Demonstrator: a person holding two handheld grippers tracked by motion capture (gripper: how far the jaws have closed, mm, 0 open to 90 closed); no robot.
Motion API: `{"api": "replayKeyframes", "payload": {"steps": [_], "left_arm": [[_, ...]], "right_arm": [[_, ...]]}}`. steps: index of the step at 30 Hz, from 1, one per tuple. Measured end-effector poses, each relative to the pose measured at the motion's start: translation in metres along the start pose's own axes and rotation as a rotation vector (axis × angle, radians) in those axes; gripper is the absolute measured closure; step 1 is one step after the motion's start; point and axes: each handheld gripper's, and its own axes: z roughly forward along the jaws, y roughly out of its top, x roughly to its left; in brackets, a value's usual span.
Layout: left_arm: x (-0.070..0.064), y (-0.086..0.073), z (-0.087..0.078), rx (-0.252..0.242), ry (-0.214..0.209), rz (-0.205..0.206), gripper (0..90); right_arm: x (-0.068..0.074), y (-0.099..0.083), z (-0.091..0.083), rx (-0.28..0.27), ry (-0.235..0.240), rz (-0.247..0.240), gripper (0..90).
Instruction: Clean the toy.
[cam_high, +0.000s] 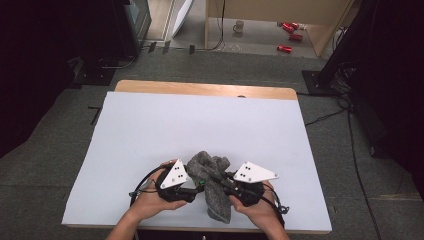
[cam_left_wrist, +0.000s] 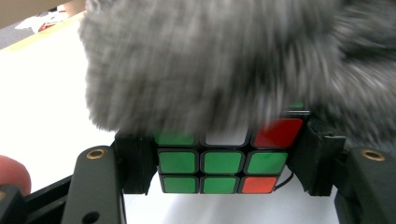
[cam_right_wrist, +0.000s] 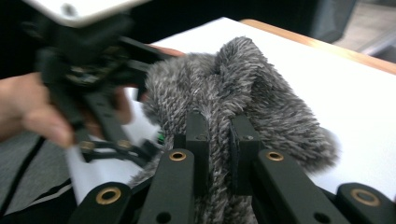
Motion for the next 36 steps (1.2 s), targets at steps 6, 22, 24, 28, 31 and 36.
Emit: {"api": "replayKeyframes", "payload": {"steps": [6, 22, 24, 28, 31, 36], "left_arm": [[0.013, -0.002, -0.011, -0.045, 0.004, -0.043, 34.8], [0.012, 0.002, -0.025, -0.17, -0.074, -0.045, 34.8], [0.014, 0.002, -0.027, -0.176, -0.072, -0.052, 34.7], [0.015, 0.0, -0.025, -0.16, -0.059, -0.045, 34.8], [0.014, -0.001, -0.022, -0.15, -0.06, -0.044, 34.7], [0.013, 0.001, -0.024, -0.167, -0.07, -0.05, 34.7]], "right_arm": [[-0.025, -0.006, -0.01, -0.03, -0.127, 0.083, 82.6], [-0.015, -0.012, 0.002, -0.021, -0.041, 0.082, 82.6], [-0.016, -0.014, 0.005, 0.003, -0.035, 0.082, 82.6], [-0.017, -0.012, 0.002, -0.02, -0.019, 0.089, 82.6], [-0.016, -0.006, -0.007, -0.074, 0.009, 0.091, 82.6], [-0.016, -0.006, -0.008, -0.073, 0.008, 0.082, 82.6]]}}
